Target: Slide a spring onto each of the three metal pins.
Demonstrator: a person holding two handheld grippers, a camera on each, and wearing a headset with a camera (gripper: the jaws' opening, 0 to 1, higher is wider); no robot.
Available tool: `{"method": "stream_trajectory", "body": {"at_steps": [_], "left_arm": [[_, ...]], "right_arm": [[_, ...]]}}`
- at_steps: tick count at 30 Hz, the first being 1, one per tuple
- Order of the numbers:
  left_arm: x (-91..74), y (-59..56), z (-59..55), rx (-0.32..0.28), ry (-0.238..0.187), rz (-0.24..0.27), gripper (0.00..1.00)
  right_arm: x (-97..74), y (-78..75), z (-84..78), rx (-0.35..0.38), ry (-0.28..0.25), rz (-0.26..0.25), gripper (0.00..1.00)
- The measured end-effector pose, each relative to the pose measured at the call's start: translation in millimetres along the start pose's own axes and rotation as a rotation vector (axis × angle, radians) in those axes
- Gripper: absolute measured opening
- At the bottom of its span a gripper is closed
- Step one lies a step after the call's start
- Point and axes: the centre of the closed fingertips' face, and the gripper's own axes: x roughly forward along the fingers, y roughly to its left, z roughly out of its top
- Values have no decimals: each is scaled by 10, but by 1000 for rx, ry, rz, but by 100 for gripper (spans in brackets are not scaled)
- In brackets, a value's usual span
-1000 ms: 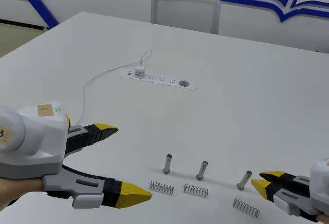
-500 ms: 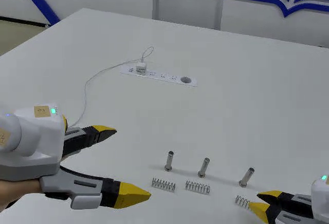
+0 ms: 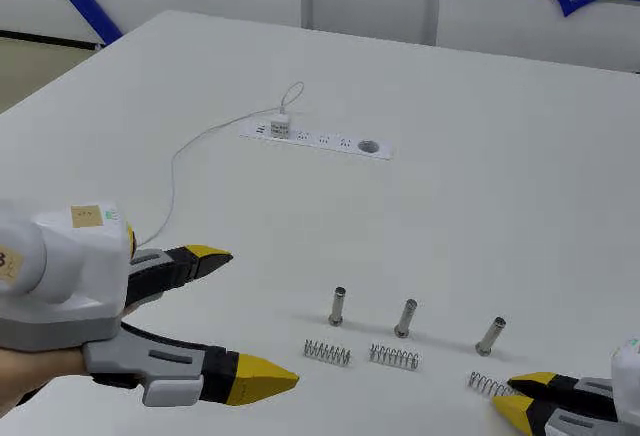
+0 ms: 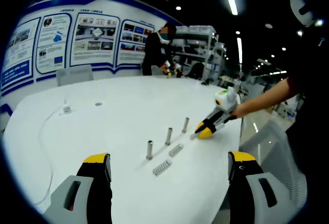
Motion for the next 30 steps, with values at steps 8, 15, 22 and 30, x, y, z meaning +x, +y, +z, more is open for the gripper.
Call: {"method": "stream_trajectory", "body": {"at_steps": [8,15,22,30], "left_arm": [[31,-18,-9,-4,7,-5,97],[47,-43,25,1,1,-10,96],[55,-71,56,9,-8,-16,96],[90,-103,124,28,-24,-25,96]], "right_arm": [[-11,36,5,-10,-12,10,11],[-13,104,7,-32,7,10,11],[-66,196,117,-31,-7,20,11],[-188,277,254,-17,-28,31,10]]}}
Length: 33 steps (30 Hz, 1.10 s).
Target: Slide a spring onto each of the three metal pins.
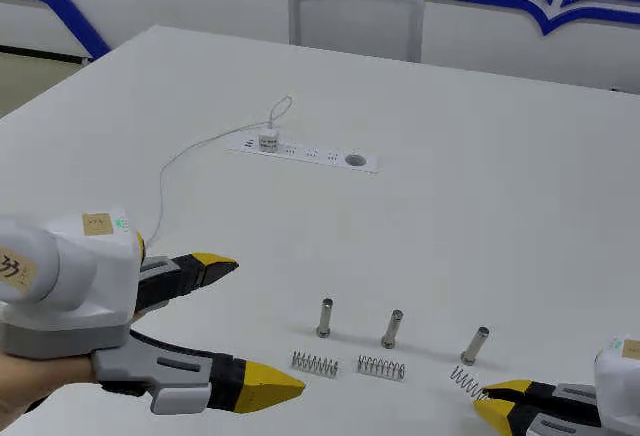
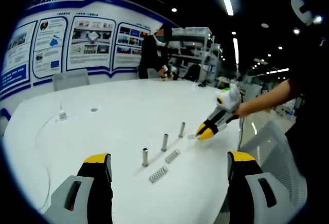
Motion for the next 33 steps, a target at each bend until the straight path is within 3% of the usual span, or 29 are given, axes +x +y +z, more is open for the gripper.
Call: {"method": "stream_trajectory", "body": {"at_steps": [11,20,33], "left_arm": [[133,-62,159,21,-35,-30,94],[185,-98,178,46,-33,-46,94],[330,-240,310,77,-44,-109,85]], "right_arm": [[-163,185,513,-35,-89,38,10],[-167,435,693,-80,-80,88,10],[-148,851,1036,-145,-115,178,10]]}}
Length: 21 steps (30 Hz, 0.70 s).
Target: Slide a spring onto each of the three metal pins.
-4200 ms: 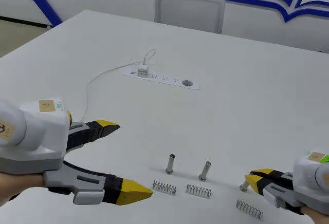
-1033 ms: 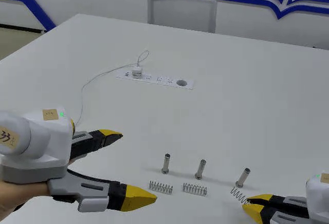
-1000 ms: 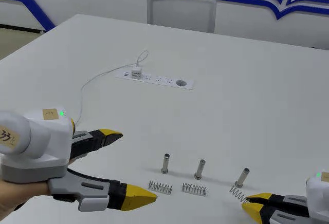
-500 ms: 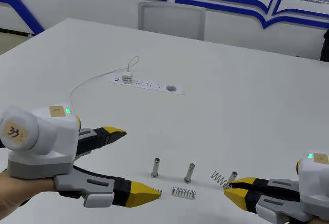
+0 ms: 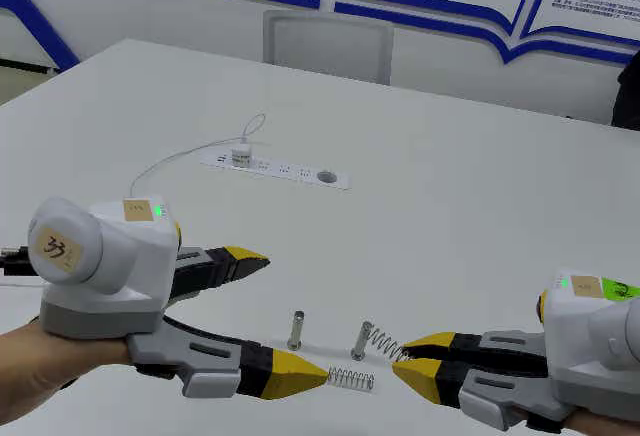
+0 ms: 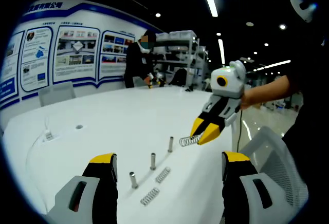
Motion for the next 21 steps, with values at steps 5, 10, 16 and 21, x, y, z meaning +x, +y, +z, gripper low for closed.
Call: {"method": "stream_trajectory", "body": {"at_steps": [5,10,16,21], "left_arm": [[33,-102,13,5,8,-57,73],[73,-180,28,20,21,-103,65],[97,-248,49,7,22,-143,54],[103,-286,23,5,34,-161,50]], "right_arm": [[3,124,110,-55,7,24,10],[13,189,186,-72,2,49,10],[16,244,210,-81,1,66,10],[35,315,243,-81,-5,91,10]]}}
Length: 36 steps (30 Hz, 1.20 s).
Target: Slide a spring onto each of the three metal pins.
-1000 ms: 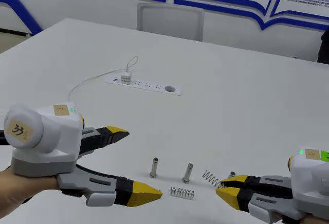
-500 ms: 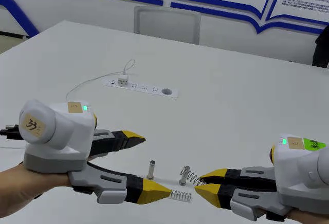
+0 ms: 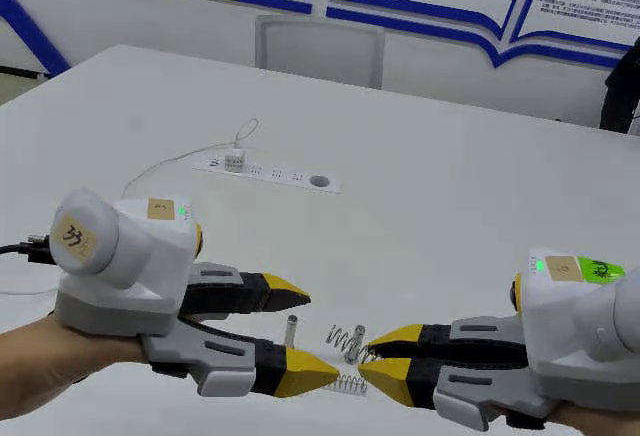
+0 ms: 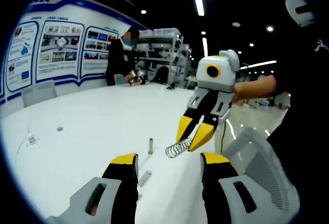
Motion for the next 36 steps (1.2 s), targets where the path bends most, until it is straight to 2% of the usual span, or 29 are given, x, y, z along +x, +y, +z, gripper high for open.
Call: {"method": "stream_trajectory", "body": {"at_steps": [4,11,15,19,30,36], "left_arm": [[4,-31,-10,19,8,-8,43],[18,-77,-4,17,15,-31,38],[29,-117,10,30,15,-56,30],[33,-163,-5,34,28,-83,27],[20,-200,-22,30,39,-120,17],[36,-193,-21,38,40,-128,17]], "right_arm": [[27,35,-3,-20,11,17,10],[51,86,-15,-42,22,45,10],[54,147,-14,-83,38,67,10],[49,147,12,-109,41,72,10],[62,160,61,-151,49,87,10],[64,155,72,-170,57,91,10]]}}
